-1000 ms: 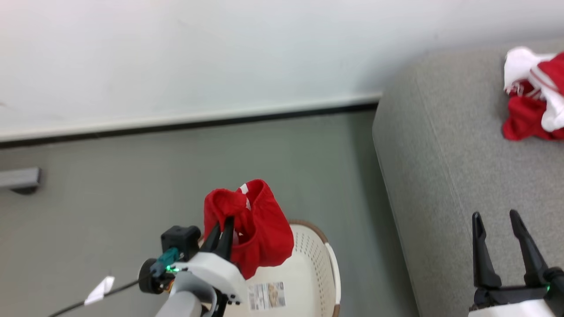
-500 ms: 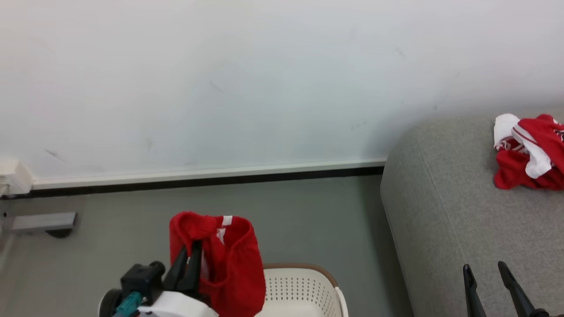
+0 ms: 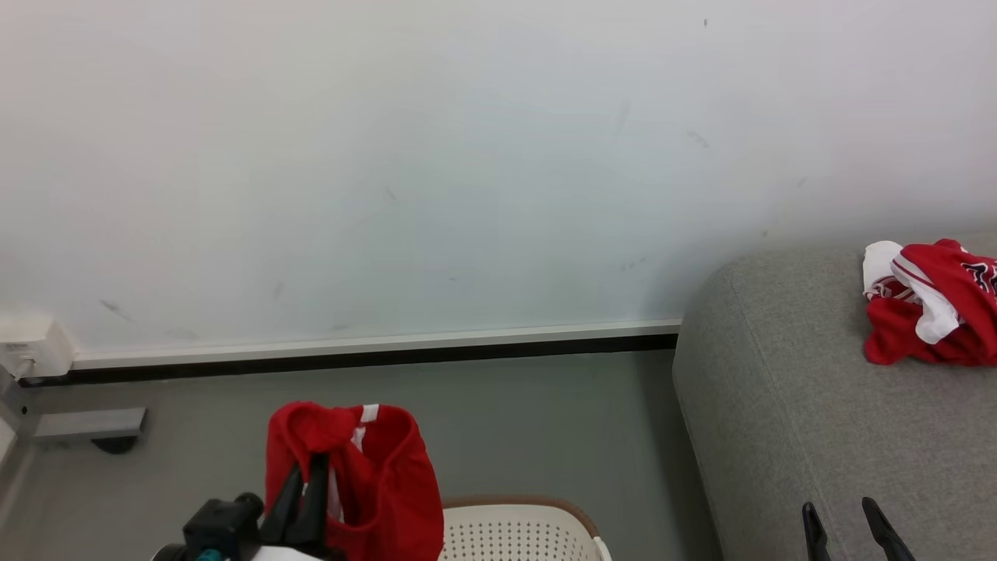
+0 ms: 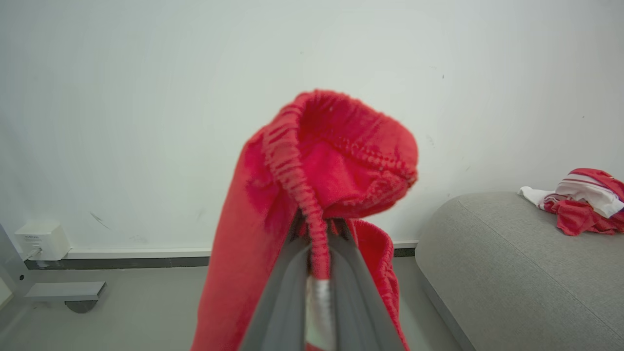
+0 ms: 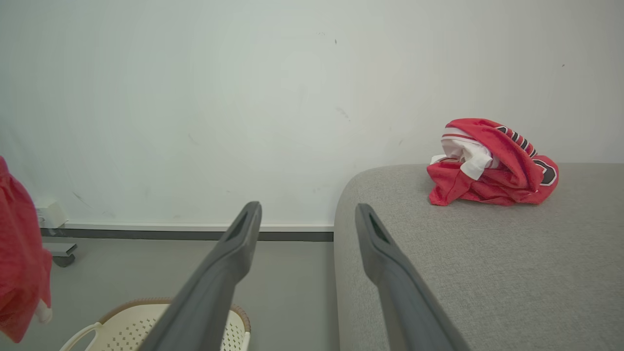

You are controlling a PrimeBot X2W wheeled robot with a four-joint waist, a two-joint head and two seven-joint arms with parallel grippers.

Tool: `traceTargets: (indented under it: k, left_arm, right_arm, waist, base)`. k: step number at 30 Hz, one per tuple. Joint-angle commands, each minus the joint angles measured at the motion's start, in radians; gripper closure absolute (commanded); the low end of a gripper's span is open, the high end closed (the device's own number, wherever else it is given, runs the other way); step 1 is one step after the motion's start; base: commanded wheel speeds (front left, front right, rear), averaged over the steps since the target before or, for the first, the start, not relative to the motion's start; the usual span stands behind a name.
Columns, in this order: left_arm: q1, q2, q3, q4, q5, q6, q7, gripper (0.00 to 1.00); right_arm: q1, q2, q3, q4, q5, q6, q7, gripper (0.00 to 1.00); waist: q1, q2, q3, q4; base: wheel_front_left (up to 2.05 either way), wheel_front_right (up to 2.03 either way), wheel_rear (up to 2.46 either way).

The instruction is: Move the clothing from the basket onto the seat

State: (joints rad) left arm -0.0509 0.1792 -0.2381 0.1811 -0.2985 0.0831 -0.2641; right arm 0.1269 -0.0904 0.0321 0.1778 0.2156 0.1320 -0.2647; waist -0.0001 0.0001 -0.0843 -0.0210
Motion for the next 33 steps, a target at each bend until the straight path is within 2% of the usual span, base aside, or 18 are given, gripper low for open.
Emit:
traceTargets:
  k: [1,25,33]
  left_arm:
    - [0.016,0.008,0.001,-0.006,0.009,0.001,0.0,1.0]
    - [0.007,-0.004,-0.016,-0.009,-0.002,0.004,0.0,1.0]
    - [-0.009,-0.008,-0.048,-0.045,0.003,-0.01,0.012,1.0]
  right_arm:
    - [0.013,0.002,0.003,0.004,0.005,-0.003,0.001,0.0]
    - [-0.005,0.006,0.016,-0.003,0.005,-0.003,0.001,0.0]
    - [-0.031,-0.008,0.066,-0.042,-0.007,-0.002,0.001,0.0]
  waist:
    - [0.0001,-0.0001,0.0,-0.002]
    - [0.0001,-0.0001,0.008,-0.015]
    - [0.0001,-0.0001,0.012,-0.018]
  base:
    - [0.0,0.0,0.0]
    - [0.0,0.0,0.0]
    - [0.0,0.0,0.0]
